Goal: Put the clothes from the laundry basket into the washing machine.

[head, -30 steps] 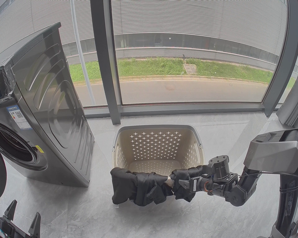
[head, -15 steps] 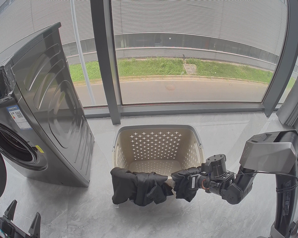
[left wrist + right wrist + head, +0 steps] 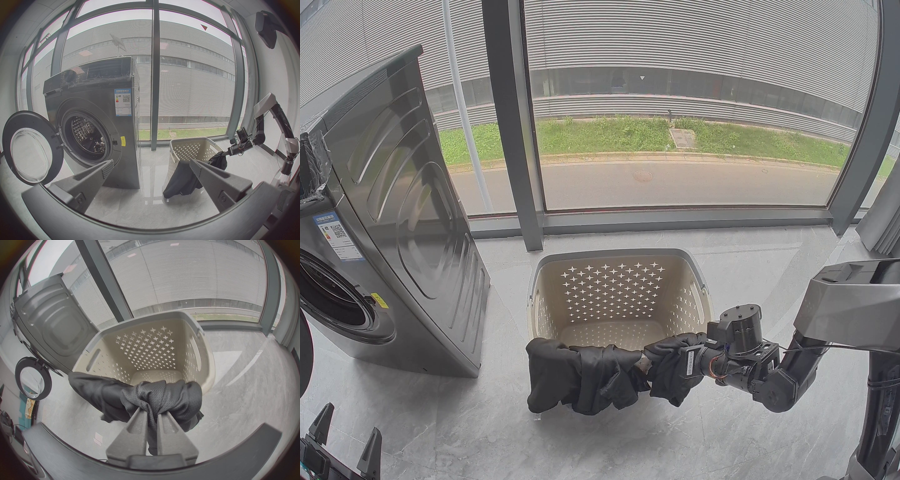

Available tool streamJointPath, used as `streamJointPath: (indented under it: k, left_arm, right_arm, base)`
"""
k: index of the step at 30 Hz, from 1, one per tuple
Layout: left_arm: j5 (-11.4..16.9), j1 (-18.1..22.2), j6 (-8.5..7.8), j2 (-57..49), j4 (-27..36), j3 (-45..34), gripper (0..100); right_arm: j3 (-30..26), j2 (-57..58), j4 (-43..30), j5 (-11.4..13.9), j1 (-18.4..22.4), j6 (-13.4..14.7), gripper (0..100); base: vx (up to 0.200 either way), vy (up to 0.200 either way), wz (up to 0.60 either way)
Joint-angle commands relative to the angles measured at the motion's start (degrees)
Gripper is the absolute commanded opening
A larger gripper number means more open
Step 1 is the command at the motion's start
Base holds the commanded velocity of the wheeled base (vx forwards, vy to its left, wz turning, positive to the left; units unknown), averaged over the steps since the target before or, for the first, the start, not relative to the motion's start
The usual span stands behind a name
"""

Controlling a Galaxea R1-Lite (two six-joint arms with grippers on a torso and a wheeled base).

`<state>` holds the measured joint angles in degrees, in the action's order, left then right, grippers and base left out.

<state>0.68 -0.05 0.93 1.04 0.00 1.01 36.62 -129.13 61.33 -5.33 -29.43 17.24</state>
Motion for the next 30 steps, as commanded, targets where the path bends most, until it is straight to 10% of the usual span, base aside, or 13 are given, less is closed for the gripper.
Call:
streamJointPath:
  k: [1, 30]
  left_arm:
    - [-0.1, 0.0, 0.13, -0.9, 0.0, -1.0, 100]
    - [0.1, 0.0, -0.57, -1.0, 0.0, -1.0, 100]
  right_arm:
    - [-3.6, 10.9, 0.0, 0.1, -2.0, 0.2, 0]
    - [-8.4, 42.2, 0.1, 1.6, -8.6, -4.3, 0]
  base:
    - [0.000, 0.000, 0.00]
    - [0.000, 0.000, 0.00]
